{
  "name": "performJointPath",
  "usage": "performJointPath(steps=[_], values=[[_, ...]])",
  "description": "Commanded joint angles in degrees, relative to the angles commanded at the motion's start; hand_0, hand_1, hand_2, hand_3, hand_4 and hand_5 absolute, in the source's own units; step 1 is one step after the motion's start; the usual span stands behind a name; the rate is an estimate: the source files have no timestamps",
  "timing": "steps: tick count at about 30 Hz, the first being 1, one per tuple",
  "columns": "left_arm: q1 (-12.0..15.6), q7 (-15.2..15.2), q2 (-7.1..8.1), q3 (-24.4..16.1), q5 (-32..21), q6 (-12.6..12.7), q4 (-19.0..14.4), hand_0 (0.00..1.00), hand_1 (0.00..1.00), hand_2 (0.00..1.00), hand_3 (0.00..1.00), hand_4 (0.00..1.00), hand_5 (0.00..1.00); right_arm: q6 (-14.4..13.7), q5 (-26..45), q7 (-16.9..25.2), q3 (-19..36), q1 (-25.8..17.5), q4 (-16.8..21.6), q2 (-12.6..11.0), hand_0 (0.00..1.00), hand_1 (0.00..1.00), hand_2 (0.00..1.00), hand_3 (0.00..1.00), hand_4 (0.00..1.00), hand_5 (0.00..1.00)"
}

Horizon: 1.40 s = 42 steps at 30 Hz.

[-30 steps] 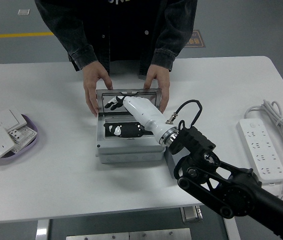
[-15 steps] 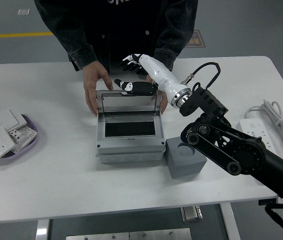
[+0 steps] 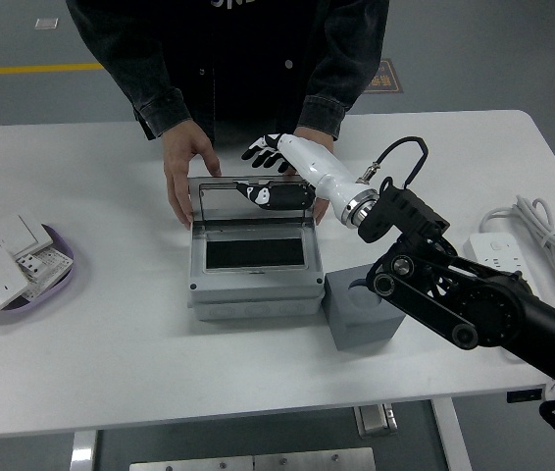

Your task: Pick up the cylinder from the cube,place it in the box,flap close box

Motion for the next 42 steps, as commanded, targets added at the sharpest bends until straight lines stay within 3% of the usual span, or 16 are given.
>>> performJointPath(steps=[15, 23, 29, 36, 42], values=[[0.0, -0.5, 0.1, 1.1, -1.3, 0.0, 0.0, 0.64, 0.663, 0.582, 0.648, 0.727, 0.348, -0.9, -1.9, -2.4, -3.0, -6.2, 14.0, -6.5, 0.521, 0.578, 0.6, 0.665, 0.675, 0.374], [0.0, -0.5, 0.07, 1.2, -1.3, 0.0, 0.0, 0.64, 0.663, 0.582, 0.648, 0.727, 0.347, -2.4, 6.8, 1.7, -3.7, -9.5, 12.8, -6.5, 0.518, 0.577, 0.602, 0.665, 0.668, 0.372], [0.1, -0.6, 0.07, 0.9, -1.1, 0.0, 0.0, 0.64, 0.663, 0.581, 0.648, 0.727, 0.345, -2.0, 5.7, 2.0, 2.9, -12.4, 14.5, -7.4, 0.512, 0.576, 0.601, 0.666, 0.629, 0.361], [0.9, -0.3, -0.1, 0.3, -1.0, 0.1, 0.0, 0.64, 0.663, 0.581, 0.648, 0.726, 0.343, -1.1, 2.8, 3.0, 15.7, -19.5, 17.5, -9.2, 0.513, 0.575, 0.605, 0.665, 0.637, 0.358], [1.2, -0.3, 0.25, 0.2, -1.6, 0.2, 0.0, 0.64, 0.663, 0.581, 0.647, 0.725, 0.339, -0.2, 8.3, 7.8, 28.5, -27.5, 16.4, -7.2, 0.513, 0.574, 0.605, 0.665, 0.628, 0.347]])
